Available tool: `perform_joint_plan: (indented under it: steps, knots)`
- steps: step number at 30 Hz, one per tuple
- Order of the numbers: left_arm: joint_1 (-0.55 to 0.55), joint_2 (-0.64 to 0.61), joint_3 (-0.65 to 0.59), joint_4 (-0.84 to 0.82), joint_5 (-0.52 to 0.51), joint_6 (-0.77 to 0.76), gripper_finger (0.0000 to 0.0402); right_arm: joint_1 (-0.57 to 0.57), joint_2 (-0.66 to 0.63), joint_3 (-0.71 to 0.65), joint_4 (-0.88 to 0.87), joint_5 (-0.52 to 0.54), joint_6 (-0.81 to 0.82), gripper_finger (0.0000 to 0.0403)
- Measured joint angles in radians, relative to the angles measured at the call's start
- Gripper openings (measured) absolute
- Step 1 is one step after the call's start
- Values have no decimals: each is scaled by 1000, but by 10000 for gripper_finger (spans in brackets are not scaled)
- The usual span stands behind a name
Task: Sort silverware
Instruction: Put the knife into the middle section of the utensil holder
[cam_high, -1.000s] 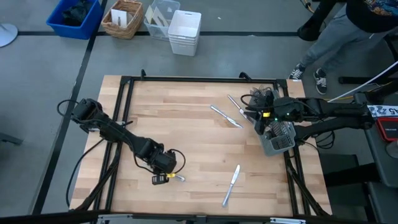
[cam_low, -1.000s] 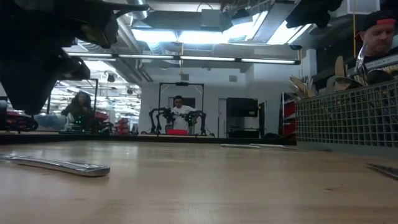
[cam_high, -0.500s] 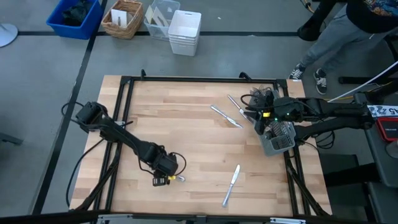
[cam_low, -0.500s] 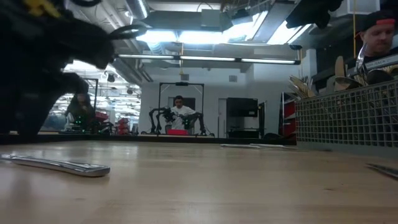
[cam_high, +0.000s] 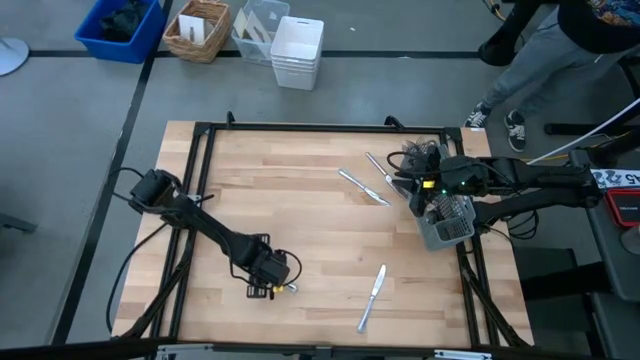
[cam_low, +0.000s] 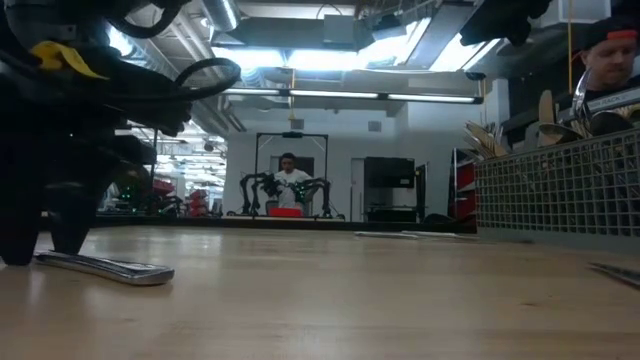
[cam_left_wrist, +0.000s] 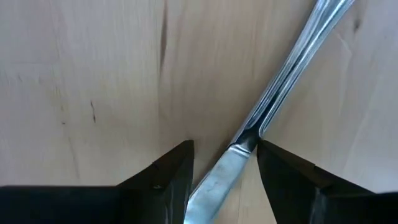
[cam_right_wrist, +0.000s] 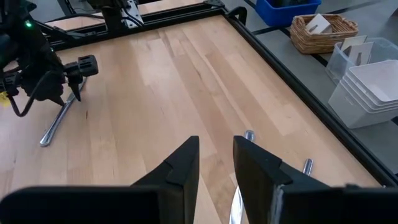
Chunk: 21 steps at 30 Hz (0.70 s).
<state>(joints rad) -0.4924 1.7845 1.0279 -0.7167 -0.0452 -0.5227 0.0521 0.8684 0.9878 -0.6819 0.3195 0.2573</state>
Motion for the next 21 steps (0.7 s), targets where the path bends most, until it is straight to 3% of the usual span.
perform_joint_plan:
  steps: [7, 17, 21]
  knots:
    - [-24, 40, 3, 18, -14, 33, 162, 0, 0, 0, 0, 0, 0, 101]
    - [-32, 43, 3, 45, -18, -6, 46, 0, 0, 0, -1, 0, 0, 101]
    - [-26, 41, 2, 44, -18, -25, 29, 0, 0, 0, -1, -1, 0, 101]
